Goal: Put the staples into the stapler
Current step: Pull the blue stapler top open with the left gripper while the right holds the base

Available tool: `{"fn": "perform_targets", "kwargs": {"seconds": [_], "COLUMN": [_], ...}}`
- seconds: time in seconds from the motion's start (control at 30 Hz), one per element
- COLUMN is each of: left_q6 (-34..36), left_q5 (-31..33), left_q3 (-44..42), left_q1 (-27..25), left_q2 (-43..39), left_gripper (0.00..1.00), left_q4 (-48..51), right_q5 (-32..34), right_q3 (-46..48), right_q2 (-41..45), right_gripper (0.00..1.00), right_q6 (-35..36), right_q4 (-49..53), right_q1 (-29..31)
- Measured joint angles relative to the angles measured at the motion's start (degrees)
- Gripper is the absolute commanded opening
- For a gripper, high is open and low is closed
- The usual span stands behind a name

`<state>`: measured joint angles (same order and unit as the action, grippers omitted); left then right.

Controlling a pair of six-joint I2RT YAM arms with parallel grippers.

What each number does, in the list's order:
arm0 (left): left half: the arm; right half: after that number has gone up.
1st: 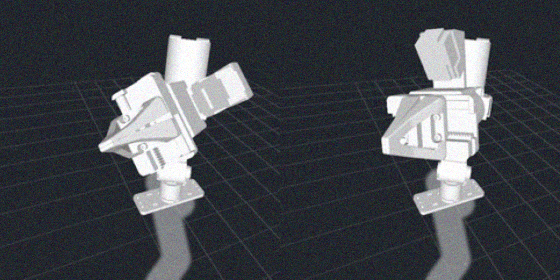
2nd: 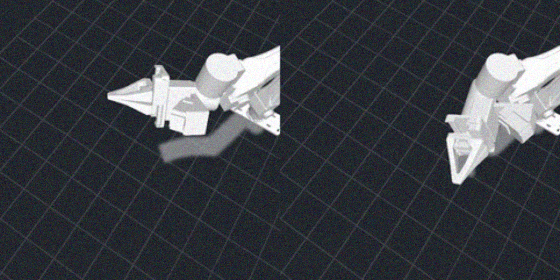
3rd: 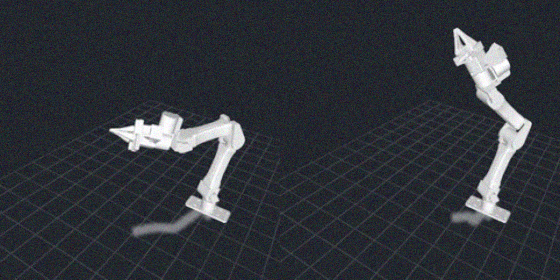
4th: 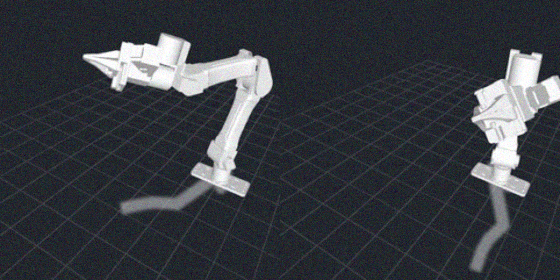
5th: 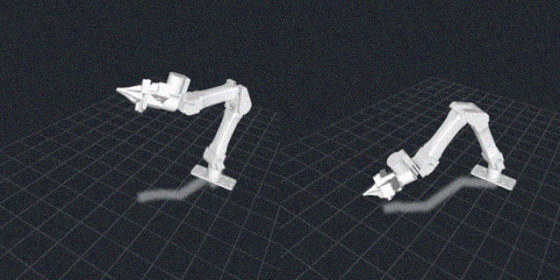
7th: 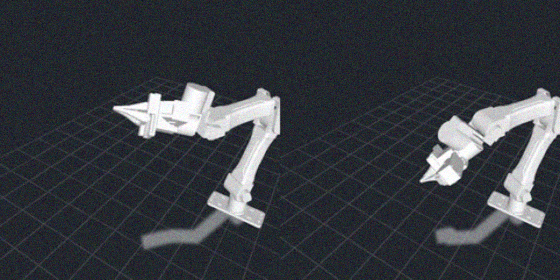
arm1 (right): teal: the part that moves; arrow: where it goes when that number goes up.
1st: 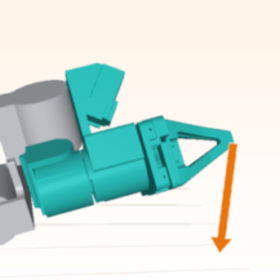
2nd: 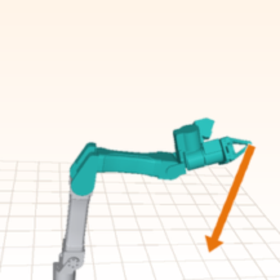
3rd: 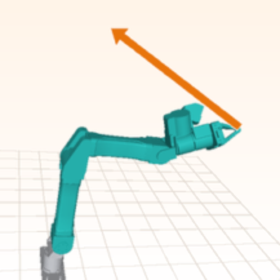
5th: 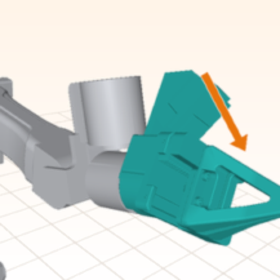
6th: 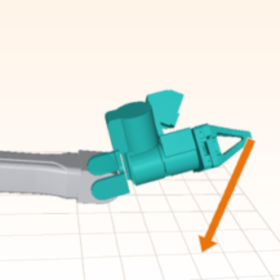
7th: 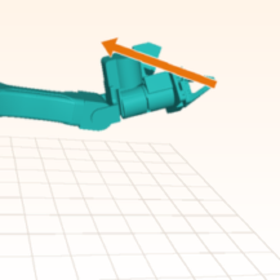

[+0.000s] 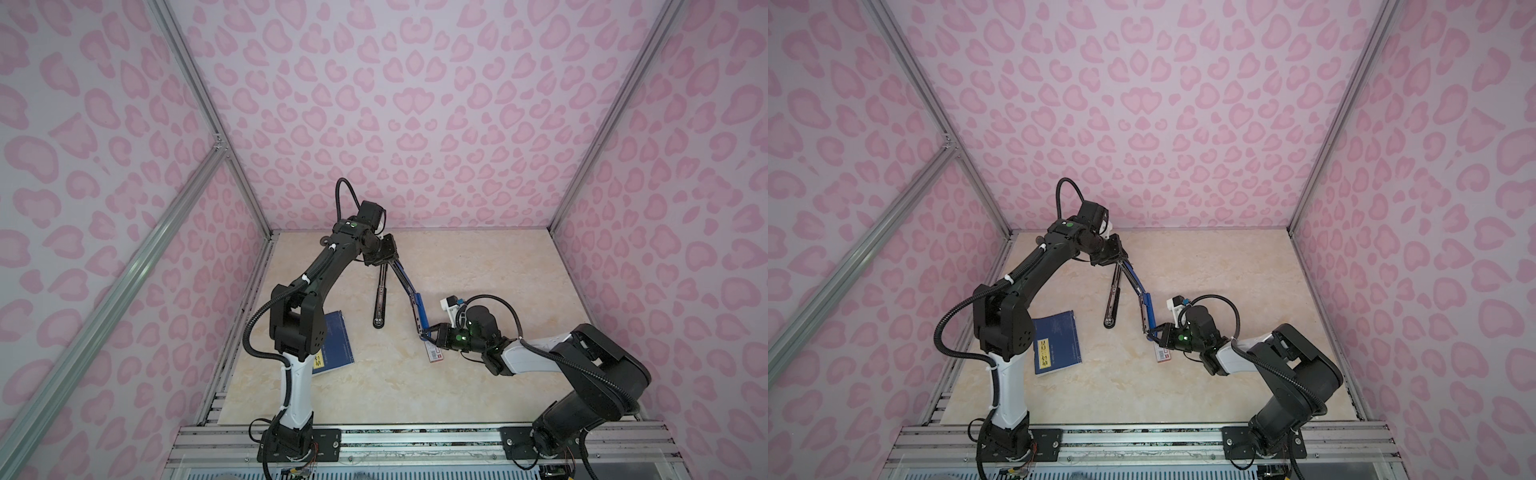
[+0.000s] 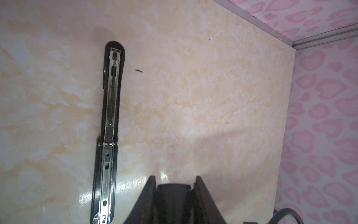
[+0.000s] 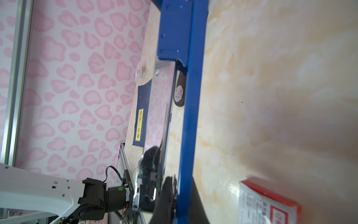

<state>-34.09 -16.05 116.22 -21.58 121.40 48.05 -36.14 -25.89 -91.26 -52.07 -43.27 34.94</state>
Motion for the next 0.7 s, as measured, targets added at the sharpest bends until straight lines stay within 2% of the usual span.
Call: {"fn": "perform_targets", "kwargs": {"seconds": [0.23,0.5,0.6,0.7], "left_q6": [0.9,1.2,1.3,1.3], "left_q5": [-0.7,-1.8,-2.0,-2.2], "left_q3": [4.8,6.3,6.9,7.5], "left_q1": [0.8,1.4,1.5,1.7], "left_q2": [5.1,7.9,8.5,8.8], "left_gripper": [0.03,0.05,0.15,0.34], "left_q4": [1.8,2.7,2.8,3.1], "right_q5": [-1.0,-1.3,-1.4,-1.4], "right_q3": [0.8,1.2,1.2,1.2], "right_q2": [0.7,0.5,0.2,0.1], "right_gripper": [0.0,0.0,0.0,0.0], "right_q6": [0.7,0.4,0.2,0.0], "right_q4": [-0.6,-1.9,-2.6,-3.1], "right_q1": [0.1,0.1,0.0,-0.2]}}
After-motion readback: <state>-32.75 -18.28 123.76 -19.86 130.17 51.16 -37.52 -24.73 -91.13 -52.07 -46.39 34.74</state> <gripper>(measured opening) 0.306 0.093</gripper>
